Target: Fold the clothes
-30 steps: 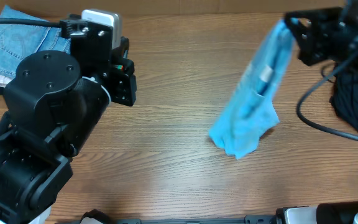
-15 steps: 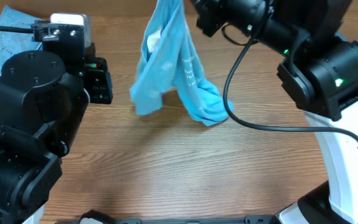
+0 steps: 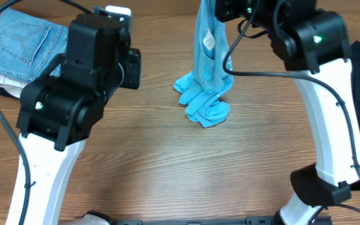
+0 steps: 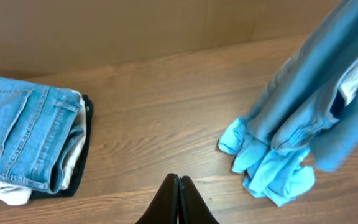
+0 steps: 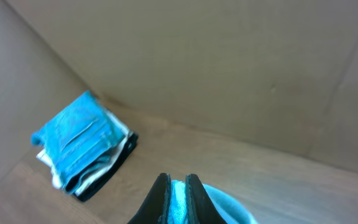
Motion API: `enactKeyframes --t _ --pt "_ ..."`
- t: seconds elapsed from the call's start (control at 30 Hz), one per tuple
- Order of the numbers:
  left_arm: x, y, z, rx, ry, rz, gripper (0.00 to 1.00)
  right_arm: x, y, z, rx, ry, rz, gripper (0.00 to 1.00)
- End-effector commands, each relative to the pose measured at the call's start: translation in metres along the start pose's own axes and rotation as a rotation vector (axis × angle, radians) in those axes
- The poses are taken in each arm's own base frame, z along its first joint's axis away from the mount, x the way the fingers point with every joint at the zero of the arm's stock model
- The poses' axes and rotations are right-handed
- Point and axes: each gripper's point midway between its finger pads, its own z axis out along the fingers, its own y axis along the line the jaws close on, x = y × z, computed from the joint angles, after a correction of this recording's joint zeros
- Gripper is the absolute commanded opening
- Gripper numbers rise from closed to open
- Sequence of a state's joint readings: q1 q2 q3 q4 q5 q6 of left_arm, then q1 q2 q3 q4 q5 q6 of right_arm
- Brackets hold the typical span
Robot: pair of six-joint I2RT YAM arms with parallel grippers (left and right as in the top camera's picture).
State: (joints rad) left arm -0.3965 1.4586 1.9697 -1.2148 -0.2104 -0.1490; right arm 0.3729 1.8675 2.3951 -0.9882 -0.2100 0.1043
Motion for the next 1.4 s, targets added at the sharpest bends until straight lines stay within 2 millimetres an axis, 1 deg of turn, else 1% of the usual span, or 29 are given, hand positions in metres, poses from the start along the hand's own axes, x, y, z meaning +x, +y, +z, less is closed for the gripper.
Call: enactKeyframes --t 0.0,0.03,0.07,0.17,0.2,0.27,0.37,0.4,0.43,0.47,0.5,0.53,0.57,0.6,0.63,0.67,0.73,0.77,0.87,0.9,0.97,1.0,1.03,1.07,1.1,1.17,1.27,1.33,1.37 --pt "-0.014 0.019 -0.019 -0.081 -0.085 -0.007 0.04 0.016 0.018 0.019 -0.112 0.061 0.035 0.04" --pt "-0.017 0.027 -0.025 -0.121 -0.105 -0.009 0.05 0.033 0.026 0.036 -0.142 0.118 0.041 0.04" --pt "-0.017 0.030 -0.028 -0.135 -0.112 -0.008 0.05 0.047 0.029 0.050 -0.149 0.158 0.044 0.04" --pt "-0.018 0.039 -0.031 -0.185 -0.118 -0.009 0.06 0.095 0.043 0.088 -0.175 0.298 0.058 0.04" --pt "-0.018 0.042 -0.032 -0.203 -0.119 -0.010 0.06 0.110 0.048 0.098 -0.188 0.343 0.062 0.04" --pt "-0.019 0.048 -0.033 -0.240 -0.126 -0.012 0.07 0.154 0.058 0.120 -0.193 0.466 0.064 0.04" --pt "-0.020 0.050 -0.034 -0.254 -0.130 -0.010 0.08 0.202 0.068 0.143 -0.199 0.591 0.060 0.04" --pt "-0.020 0.050 -0.034 -0.254 -0.130 0.001 0.08 0.218 0.073 0.149 -0.221 0.625 0.034 0.08" --pt "-0.020 0.050 -0.034 -0.255 -0.131 0.002 0.08 0.235 0.084 0.154 -0.264 0.666 -0.004 0.28" --pt "-0.021 0.050 -0.034 -0.254 -0.131 0.003 0.08 0.238 0.086 0.153 -0.269 0.673 -0.017 0.49" --pt "-0.021 0.050 -0.034 -0.254 -0.131 0.003 0.08 0.236 0.086 0.152 -0.272 0.665 -0.032 0.68" --pt "-0.021 0.050 -0.034 -0.253 -0.130 0.003 0.09 0.227 0.087 0.148 -0.274 0.648 -0.034 0.78" --pt "-0.020 0.049 -0.032 -0.249 -0.127 0.004 0.09 0.212 0.081 0.140 -0.266 0.620 -0.028 0.87" --pt "-0.020 0.046 -0.029 -0.235 -0.120 0.009 0.10 0.193 0.071 0.127 -0.249 0.590 -0.016 0.94" --pt "-0.018 0.037 -0.023 -0.189 -0.104 0.028 0.10 0.175 0.056 0.113 -0.226 0.562 0.000 1.00" --pt "-0.014 0.013 -0.009 -0.066 -0.063 0.101 0.11 0.151 0.029 0.090 -0.179 0.525 0.033 1.00" --pt "0.001 -0.024 0.014 0.119 0.018 0.239 0.14 0.127 -0.016 0.061 -0.101 0.482 0.093 1.00" --pt "0.013 -0.040 0.028 0.185 0.075 0.308 0.16 0.118 -0.040 0.048 -0.071 0.464 0.129 1.00" --pt "0.059 -0.078 0.068 0.281 0.277 0.474 0.22 0.109 -0.095 0.028 -0.022 0.438 0.232 1.00" --pt "0.081 -0.094 0.085 0.309 0.366 0.541 0.24 0.108 -0.115 0.022 0.011 0.427 0.259 1.00" --pt "0.120 -0.117 0.107 0.346 0.514 0.619 0.32 0.105 -0.141 0.012 0.053 0.409 0.292 1.00" --pt "0.131 -0.125 0.112 0.357 0.553 0.639 0.34 0.105 -0.149 0.009 0.068 0.405 0.304 1.00" --pt "0.150 -0.142 0.122 0.390 0.612 0.669 0.40 0.105 -0.160 0.004 0.085 0.399 0.318 1.00" --pt "0.168 -0.156 0.131 0.416 0.664 0.695 0.45 0.105 -0.165 0.002 0.094 0.397 0.326 1.00" --pt "0.186 -0.164 0.140 0.419 0.720 0.729 0.45 0.106 -0.169 0.000 0.101 0.399 0.334 1.00" --pt "0.216 -0.168 0.156 0.415 0.825 0.781 0.45 0.109 -0.172 -0.002 0.107 0.411 0.338 1.00" --pt "0.234 -0.167 0.178 0.398 0.873 0.800 0.47 0.112 -0.172 -0.003 0.105 0.420 0.318 1.00" --pt "0.235 -0.164 0.192 0.376 0.867 0.795 0.50 0.112 -0.172 -0.003 0.105 0.420 0.318 1.00" --pt "0.232 -0.160 0.201 0.357 0.848 0.784 0.52 0.112 -0.173 -0.002 0.105 0.421 0.319 1.00"
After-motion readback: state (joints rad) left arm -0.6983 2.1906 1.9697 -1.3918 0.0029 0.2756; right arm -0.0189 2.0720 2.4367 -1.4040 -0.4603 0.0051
